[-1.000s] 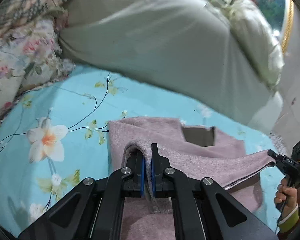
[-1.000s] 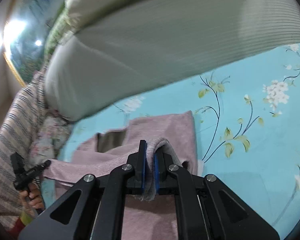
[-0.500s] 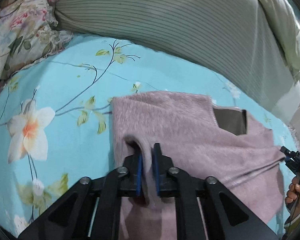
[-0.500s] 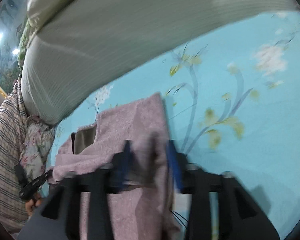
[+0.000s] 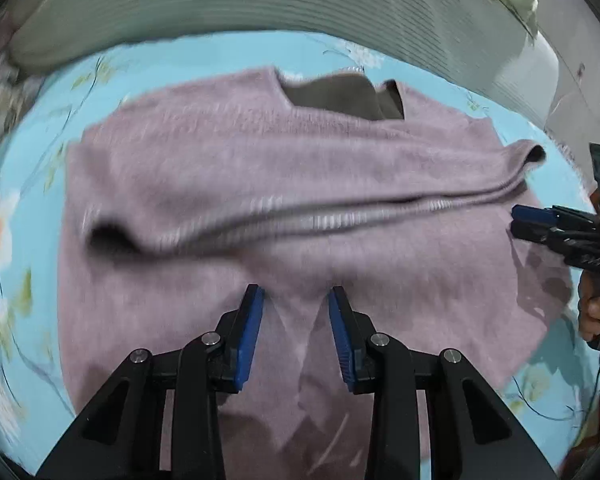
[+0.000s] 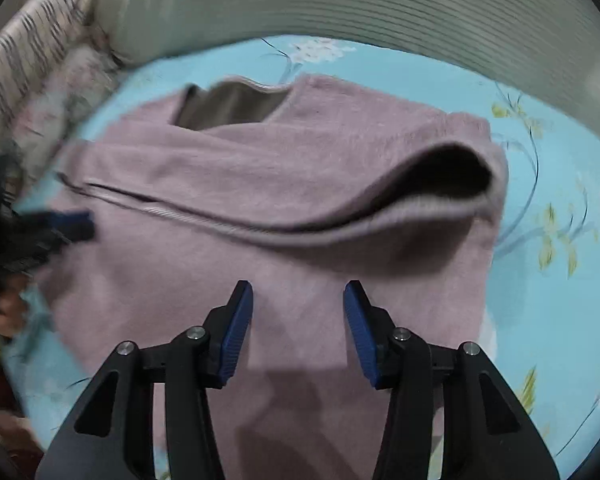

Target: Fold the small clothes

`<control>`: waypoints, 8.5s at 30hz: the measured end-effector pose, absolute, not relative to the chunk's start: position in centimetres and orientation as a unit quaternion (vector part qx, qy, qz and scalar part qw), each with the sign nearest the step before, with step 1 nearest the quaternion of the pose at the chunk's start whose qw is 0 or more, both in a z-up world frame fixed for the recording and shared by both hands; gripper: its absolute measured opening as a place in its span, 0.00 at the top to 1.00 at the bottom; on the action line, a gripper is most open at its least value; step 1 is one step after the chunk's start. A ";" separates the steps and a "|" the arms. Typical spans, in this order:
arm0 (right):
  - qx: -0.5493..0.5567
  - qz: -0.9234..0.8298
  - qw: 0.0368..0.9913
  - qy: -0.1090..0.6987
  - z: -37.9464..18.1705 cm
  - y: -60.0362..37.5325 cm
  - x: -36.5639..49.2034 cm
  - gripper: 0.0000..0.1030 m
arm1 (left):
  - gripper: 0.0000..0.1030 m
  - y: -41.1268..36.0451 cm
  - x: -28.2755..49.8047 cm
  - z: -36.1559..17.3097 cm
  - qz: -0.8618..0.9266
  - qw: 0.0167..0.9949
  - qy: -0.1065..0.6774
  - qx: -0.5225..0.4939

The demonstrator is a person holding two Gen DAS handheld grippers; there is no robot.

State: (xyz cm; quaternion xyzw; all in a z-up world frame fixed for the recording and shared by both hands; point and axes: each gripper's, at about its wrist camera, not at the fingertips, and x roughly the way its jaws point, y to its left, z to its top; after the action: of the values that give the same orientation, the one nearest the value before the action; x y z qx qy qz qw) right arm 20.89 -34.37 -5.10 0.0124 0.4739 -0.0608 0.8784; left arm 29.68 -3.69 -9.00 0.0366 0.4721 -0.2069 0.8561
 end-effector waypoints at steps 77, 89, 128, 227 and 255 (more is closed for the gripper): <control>0.286 -0.045 0.889 0.354 -3.7 -34.9 10.8 0.46 | 0.93 -4.9 21.0 -4.2 -0.193 0.912 0.349 -0.098; 0.309 0.050 0.864 0.394 -4.7 -34.2 19.1 0.39 | 0.93 -12.7 20.3 -7.9 -0.271 0.880 0.389 -0.023; 0.255 -0.044 0.890 0.376 -3.8 -45.2 21.1 0.82 | 0.92 -23.2 20.5 -7.0 -0.381 0.826 0.416 -0.022; 0.174 0.012 0.888 0.425 -3.9 -25.7 17.7 0.55 | 0.70 5.3 16.8 -3.0 -0.203 0.887 0.402 -0.106; 0.242 0.002 0.883 0.403 -3.6 -28.3 13.3 0.76 | 0.63 2.0 16.2 -4.0 -0.221 0.873 0.432 -0.036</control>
State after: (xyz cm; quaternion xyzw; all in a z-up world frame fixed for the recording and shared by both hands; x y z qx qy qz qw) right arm 13.26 -28.35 -3.60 0.2424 0.4029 0.0017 0.8826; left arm 16.19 1.97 -4.03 -0.0360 0.4325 -0.2212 0.8733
